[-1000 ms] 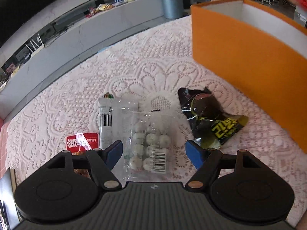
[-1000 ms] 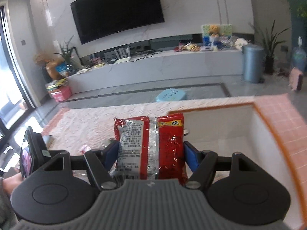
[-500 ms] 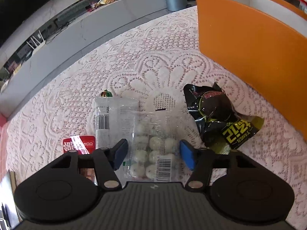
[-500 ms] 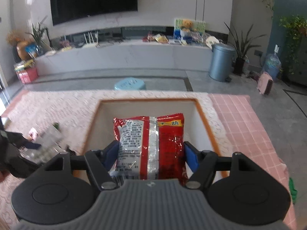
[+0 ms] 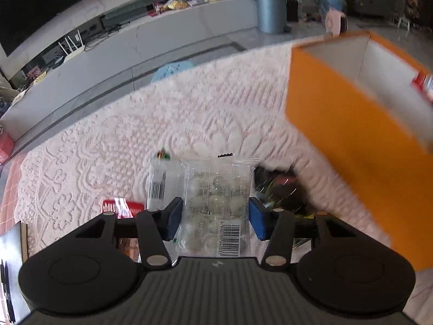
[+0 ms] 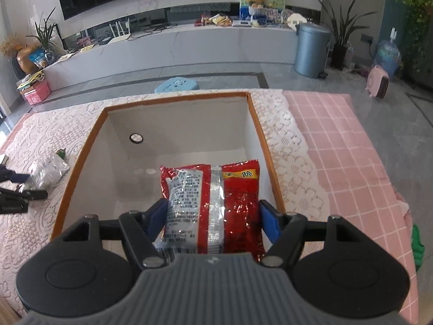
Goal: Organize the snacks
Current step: 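Carry both snacks over the orange box and open both tools to drop them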
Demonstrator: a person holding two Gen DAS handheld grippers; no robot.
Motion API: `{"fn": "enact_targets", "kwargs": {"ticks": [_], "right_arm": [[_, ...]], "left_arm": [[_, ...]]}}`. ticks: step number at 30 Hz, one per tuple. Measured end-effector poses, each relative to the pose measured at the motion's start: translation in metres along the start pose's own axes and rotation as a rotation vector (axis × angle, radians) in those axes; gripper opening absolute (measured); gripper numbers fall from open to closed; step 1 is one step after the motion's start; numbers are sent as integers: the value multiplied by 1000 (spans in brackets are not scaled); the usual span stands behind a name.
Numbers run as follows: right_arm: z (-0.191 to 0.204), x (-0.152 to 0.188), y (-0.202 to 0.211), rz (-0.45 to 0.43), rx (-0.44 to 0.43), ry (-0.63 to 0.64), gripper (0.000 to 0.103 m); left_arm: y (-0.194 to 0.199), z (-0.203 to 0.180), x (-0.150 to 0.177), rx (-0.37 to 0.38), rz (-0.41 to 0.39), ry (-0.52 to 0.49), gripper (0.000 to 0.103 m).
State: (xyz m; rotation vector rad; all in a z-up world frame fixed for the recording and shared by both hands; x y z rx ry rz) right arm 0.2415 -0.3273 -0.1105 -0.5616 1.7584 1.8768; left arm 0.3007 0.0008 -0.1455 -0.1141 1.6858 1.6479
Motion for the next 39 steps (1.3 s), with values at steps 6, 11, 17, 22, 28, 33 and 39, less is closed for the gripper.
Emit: {"fn": "enact_targets", "kwargs": {"ticks": [6, 11, 17, 22, 28, 33, 39], "right_arm": [[-1, 3, -6, 40, -48, -25, 69], [-3, 10, -14, 88, -38, -20, 69], [-1, 13, -17, 100, -42, 11, 70], [7, 15, -22, 122, -23, 103, 70], [14, 20, -28, 153, 8, 252, 70], [17, 22, -29, 165, 3, 306, 71], [24, 26, -30, 194, -9, 386, 72]], "left_arm": [[51, -40, -43, 99, -80, -10, 59], [68, -87, -71, 163, -89, -95, 59], [60, -143, -85, 158, -69, -286, 59], [37, -178, -85, 160, 10, -420, 59], [1, -206, -74, 124, 110, -613, 59], [-25, -212, -66, 124, 201, -669, 59], [-42, -218, -66, 97, 244, -694, 59]]}}
Point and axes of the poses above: each gripper's, at about its wrist camera, not at the fingertips, and y roughly against the way its jaws point, z to its left, x to its underside, the point moved 7 cm from there along -y, roughly the way its jaws point, and after that the axes turned 2 degrees about y, right-handed, at the moved point
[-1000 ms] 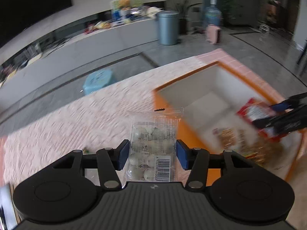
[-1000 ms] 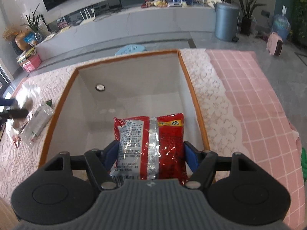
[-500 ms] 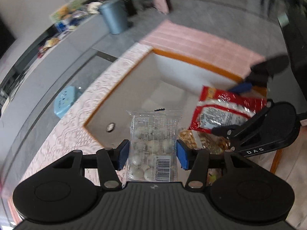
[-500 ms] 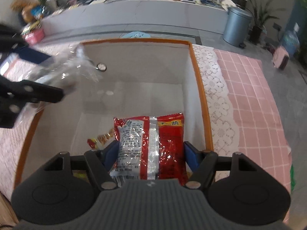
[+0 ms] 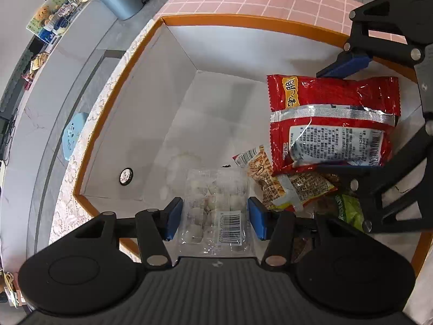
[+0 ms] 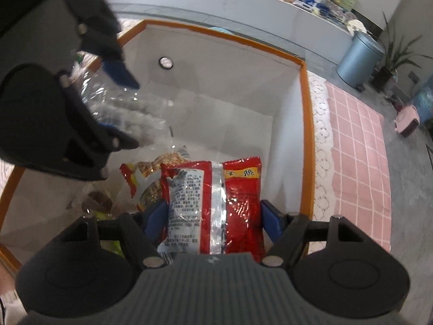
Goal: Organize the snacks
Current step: 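Carry both snacks over the orange box and open both tools to drop them, then move both tools back over the snacks left on the table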
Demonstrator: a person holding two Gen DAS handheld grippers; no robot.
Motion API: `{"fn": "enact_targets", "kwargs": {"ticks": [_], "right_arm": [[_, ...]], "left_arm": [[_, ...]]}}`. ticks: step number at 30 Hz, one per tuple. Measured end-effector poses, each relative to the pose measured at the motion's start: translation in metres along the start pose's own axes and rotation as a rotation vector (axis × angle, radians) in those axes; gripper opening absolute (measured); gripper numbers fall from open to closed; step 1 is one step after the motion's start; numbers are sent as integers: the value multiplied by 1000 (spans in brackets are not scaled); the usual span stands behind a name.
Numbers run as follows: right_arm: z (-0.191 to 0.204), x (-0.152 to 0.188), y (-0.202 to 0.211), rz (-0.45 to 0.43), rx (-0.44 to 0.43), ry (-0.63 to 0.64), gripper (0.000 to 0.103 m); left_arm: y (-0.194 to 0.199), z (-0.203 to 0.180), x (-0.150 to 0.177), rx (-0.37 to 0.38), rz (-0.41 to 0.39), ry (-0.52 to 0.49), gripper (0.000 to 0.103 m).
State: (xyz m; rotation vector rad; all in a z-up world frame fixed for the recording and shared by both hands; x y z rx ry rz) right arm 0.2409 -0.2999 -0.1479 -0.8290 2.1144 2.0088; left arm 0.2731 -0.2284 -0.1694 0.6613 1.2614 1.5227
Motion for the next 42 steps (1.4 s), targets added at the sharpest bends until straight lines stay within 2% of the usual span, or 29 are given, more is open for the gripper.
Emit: {"fn": "enact_targets", "kwargs": {"ticks": [4, 9, 13, 19, 23, 31, 35, 36, 41, 42], "right_arm": [[4, -1, -3, 15, -22, 38, 72], [7, -1, 0, 17, -46, 42, 72], [0, -3, 5, 21, -46, 17, 76], [-8, -2, 13, 25, -59, -36, 77], [-6, 2, 18, 28, -37, -34, 77], [2, 6, 36, 15, -20, -37, 77], [6, 4, 48, -10, -26, -79, 76], [6, 2, 49, -17, -36, -100, 73], [16, -6, 56, -66, -107, -209, 38], [18, -8, 57, -79, -125, -233, 36]], "left_arm": [[-5, 0, -1, 12, 28, -12, 61], [-11, 9, -4, 46, 28, 39, 65], [-4, 9, 2, 31, -19, 25, 70], [10, 8, 6, 52, -65, 46, 72], [28, 5, 10, 93, -100, 76, 74], [69, 6, 20, 61, -190, 130, 74], [95, 14, 33, 17, -252, 223, 74], [100, 17, 36, 6, -268, 251, 74], [131, 27, 61, -54, -363, 383, 74], [135, 29, 67, -62, -382, 416, 74]]}}
Point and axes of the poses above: each gripper's, at about its wrist camera, not at the fingertips, and y roughly against the way its jaws point, z to its left, x to its underside, the point moved 7 cm from there along -y, roughly the way its jaws point, and after that the axes turned 2 degrees about y, right-handed, at the moved point
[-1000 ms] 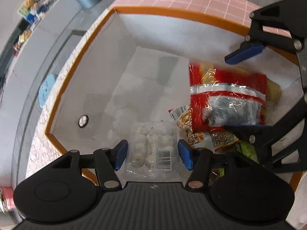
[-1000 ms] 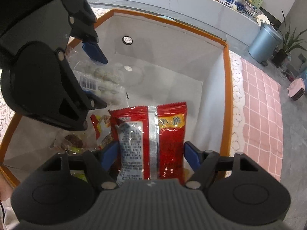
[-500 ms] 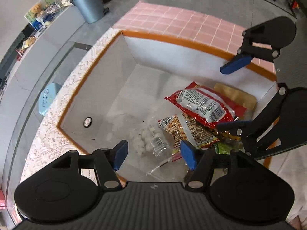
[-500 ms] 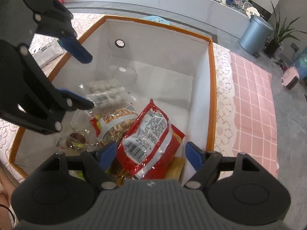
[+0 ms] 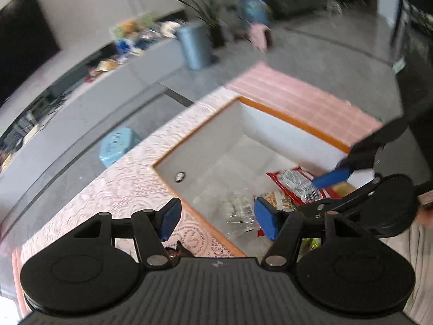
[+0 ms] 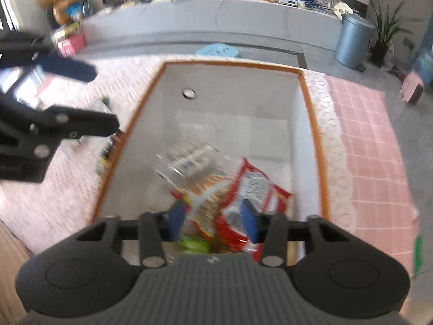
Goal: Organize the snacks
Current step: 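Move both tools back over the snacks left on the table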
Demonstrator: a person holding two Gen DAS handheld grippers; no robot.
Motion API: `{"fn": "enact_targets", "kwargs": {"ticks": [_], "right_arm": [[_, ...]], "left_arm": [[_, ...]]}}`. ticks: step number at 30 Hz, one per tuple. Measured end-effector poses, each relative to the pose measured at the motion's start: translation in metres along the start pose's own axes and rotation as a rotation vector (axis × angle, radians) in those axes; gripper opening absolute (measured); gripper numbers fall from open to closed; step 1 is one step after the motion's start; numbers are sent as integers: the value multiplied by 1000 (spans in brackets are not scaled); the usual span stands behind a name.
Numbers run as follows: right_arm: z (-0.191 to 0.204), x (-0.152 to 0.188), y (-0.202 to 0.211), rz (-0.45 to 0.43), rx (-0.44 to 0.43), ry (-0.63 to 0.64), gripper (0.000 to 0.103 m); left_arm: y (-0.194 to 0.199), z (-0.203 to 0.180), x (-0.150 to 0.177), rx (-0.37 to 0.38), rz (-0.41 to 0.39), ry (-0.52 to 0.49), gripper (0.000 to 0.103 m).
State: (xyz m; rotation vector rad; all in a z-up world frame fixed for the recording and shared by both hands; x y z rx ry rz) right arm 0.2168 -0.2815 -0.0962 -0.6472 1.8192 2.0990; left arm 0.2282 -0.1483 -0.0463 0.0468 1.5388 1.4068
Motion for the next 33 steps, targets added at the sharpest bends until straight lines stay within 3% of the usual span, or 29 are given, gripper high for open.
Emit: {"fn": "enact_targets", "kwargs": {"ticks": [2, 7, 17, 22, 28, 33], "right_arm": [[6, -5, -5, -20, -31, -50, 26], [25, -24, -34, -40, -22, -40, 15], [34, -31, -98, 73, -24, -43, 12], [35, -29, -107, 106, -14, -19, 12], [35, -36, -105, 83, -16, -38, 12], [32, -38, -123, 142, -6, -57, 12]], "left_arm": [[9, 8, 3, -18, -23, 57, 74], [17, 34, 19, -72, -40, 172, 74], [11, 85, 64, -136, 22, 352, 74], [13, 104, 80, -155, 29, 426, 74], [17, 111, 92, -148, 26, 486, 74], [22, 113, 98, -142, 18, 502, 74]]}}
Point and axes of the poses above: each gripper's, at about its wrist camera, not at the fingertips, and y roughly against the way its jaws point, z to its left, x to its underside, the point moved 7 cm from there along -y, roughly the way its jaws point, and after that the axes turned 2 degrees about y, right-handed, at the moved point
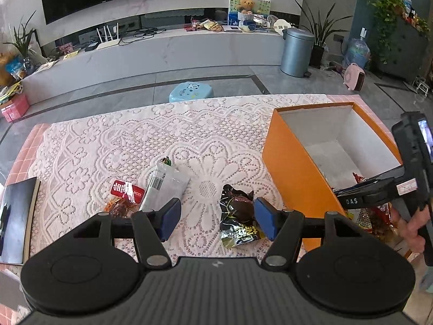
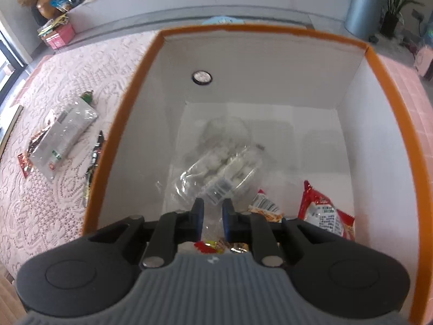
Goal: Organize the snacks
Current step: 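Move both tools back over the snacks left on the table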
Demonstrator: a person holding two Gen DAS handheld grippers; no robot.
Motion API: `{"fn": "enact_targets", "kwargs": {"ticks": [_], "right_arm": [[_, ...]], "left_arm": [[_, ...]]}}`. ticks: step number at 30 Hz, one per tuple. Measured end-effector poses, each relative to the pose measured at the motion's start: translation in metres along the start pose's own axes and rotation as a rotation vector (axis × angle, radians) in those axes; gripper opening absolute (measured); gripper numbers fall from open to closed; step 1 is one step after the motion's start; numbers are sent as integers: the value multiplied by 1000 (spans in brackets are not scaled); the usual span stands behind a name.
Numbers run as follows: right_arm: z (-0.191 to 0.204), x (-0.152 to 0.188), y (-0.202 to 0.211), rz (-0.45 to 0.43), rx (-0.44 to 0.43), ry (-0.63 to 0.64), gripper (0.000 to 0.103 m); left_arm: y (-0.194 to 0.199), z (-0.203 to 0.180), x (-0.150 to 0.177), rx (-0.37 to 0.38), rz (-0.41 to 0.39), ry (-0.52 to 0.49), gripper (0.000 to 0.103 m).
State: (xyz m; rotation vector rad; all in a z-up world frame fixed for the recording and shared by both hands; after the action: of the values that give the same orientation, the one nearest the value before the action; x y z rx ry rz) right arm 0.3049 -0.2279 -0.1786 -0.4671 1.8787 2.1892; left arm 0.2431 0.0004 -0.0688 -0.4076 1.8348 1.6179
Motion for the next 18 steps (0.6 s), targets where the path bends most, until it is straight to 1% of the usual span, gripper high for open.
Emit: {"fn": "enact_targets", "kwargs": {"ticks": [4, 7, 9, 12, 14, 18], "right_arm": [[-3, 4, -4, 19, -4, -14, 12], [-3, 5, 9, -11, -12, -29, 12], [-1, 5, 26, -41, -17, -29, 12], [8, 6, 57, -124, -6, -11, 12], [17, 7, 81, -193, 2, 1, 13], [40, 15, 116, -299, -30, -8, 15]], "left_arm": [[1, 7, -2, -6, -11, 8, 74], [7, 14, -4, -7, -27, 36, 74], [14, 18, -4, -4, -44, 42, 74], [28, 25, -4, -28, -88, 42, 74], [39, 29, -3, -53, -128, 42, 78], [54, 38, 3, -71, -169, 42, 79]]}}
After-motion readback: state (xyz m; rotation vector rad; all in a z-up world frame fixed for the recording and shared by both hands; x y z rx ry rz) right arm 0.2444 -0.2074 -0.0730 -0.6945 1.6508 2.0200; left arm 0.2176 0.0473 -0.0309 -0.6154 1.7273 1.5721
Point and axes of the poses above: each gripper's, at about its wrist camera, not at the fingertips, and y roughly against the way its jaws point, z to its left, x to its underside, the point moved 7 cm from there along -y, roughly the way its jaws point, and after that the axes turned 2 degrees about y, right-handed, at the moved point
